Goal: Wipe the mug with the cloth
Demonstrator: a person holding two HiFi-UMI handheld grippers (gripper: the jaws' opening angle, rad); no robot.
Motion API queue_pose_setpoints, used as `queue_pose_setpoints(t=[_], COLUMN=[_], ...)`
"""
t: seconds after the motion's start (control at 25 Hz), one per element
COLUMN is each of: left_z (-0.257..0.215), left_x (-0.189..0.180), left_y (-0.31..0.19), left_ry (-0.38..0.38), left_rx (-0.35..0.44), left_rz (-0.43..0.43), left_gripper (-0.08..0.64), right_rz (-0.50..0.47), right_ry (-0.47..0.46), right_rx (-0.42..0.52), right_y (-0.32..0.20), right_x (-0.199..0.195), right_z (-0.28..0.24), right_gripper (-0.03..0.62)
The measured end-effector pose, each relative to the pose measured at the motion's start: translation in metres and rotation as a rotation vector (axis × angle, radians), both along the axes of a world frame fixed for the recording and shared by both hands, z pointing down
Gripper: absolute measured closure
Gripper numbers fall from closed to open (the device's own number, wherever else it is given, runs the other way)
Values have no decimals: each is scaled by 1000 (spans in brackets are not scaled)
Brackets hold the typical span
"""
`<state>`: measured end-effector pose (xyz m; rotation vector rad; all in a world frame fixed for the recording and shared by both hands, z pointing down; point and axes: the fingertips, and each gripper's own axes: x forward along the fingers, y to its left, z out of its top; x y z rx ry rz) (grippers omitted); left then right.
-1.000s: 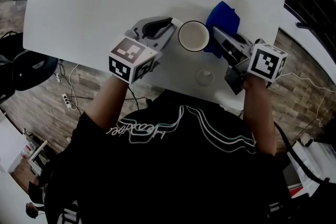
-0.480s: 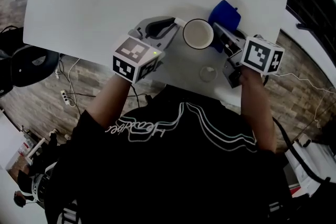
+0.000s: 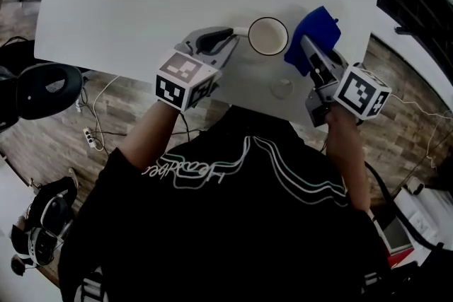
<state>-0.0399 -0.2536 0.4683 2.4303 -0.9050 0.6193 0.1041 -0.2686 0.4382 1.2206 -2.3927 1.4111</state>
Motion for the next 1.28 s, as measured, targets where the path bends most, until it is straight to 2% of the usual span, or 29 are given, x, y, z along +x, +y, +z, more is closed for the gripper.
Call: queue_pose_setpoints(t=[0.16, 0.36, 0.76, 0.96, 1.12, 1.2, 1.28], left_z=[-7, -3, -1, -3, -4, -4, -4], left_x=[9, 23, 24, 25, 26, 26, 28], left_y=[27, 53, 61, 63, 63, 63, 62], left_ry=[-18, -42, -58, -60, -61, -58, -57], left_rx=[15, 17, 9, 4, 3, 1, -2], left_rz=[34, 69, 95, 107, 119, 121, 127], left_gripper=[508, 508, 506, 506, 506, 506, 506], right_rz=[67, 130, 221, 250, 225, 218, 223], right_ry=[-111, -231, -345, -333, -303, -259, -176], right_rx=[29, 48, 80, 65, 56, 29, -25], right_y=[36, 65, 56, 52, 47, 44, 44], right_x=[9, 21, 9, 9, 7, 5, 7], right_z=[-24, -29, -29, -19, -11, -3, 10], right_gripper=[541, 541, 541, 541, 541, 541, 541])
